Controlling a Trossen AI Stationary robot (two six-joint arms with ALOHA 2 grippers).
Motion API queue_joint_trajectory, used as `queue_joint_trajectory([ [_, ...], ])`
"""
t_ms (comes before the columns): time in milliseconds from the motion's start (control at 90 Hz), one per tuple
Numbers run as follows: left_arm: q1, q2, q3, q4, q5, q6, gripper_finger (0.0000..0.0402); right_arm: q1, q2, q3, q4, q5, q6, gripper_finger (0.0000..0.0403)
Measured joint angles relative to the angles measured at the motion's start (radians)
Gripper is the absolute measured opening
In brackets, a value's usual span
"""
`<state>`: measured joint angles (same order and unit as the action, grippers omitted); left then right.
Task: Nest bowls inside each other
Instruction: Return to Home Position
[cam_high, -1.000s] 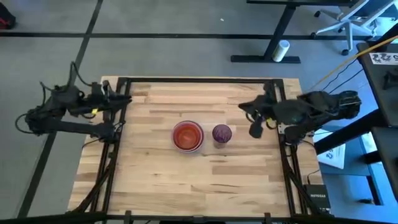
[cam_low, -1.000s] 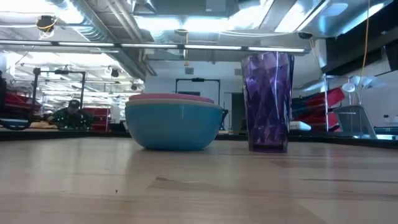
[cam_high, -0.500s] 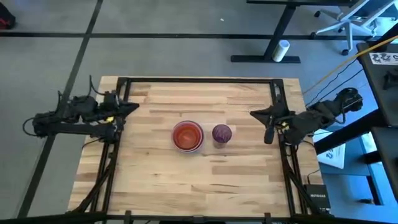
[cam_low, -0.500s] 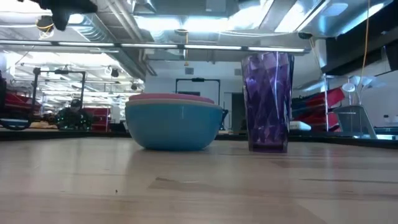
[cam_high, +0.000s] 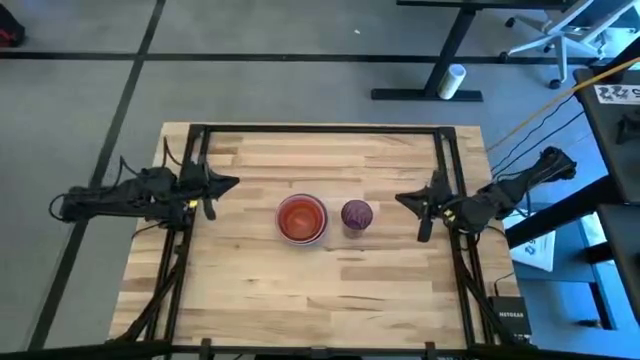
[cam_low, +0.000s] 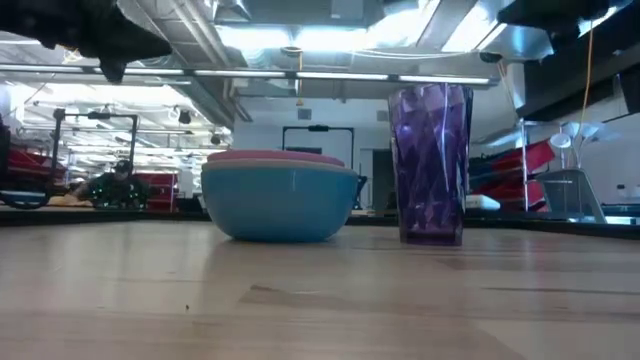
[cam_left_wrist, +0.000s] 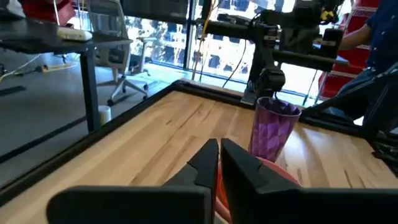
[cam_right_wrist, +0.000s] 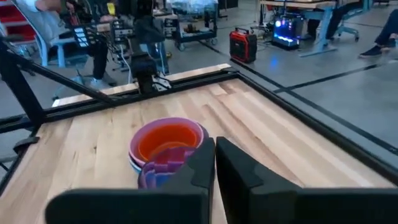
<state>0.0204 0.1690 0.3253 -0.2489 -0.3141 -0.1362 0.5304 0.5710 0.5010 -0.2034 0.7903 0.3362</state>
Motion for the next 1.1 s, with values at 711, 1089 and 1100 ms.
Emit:
queue_joint_trajectory([
  [711,-0.001,-0.165,-0.204,0.076,0.012,-0.005,0.0000,0.000,-0.020,-0.381,0.453,0.024,-0.039,0.0000],
  [1089,-0.001,-0.165,-0.213,0.059,0.012,0.013,0.0000,0.000,-0.020,-0.482,0.597,0.026,-0.056,0.0000],
  [1100,-0.001,-0.165,-0.215,0.063,0.012,0.013,0.0000,0.000,-0.020,-0.487,0.604,0.026,-0.056,0.0000],
])
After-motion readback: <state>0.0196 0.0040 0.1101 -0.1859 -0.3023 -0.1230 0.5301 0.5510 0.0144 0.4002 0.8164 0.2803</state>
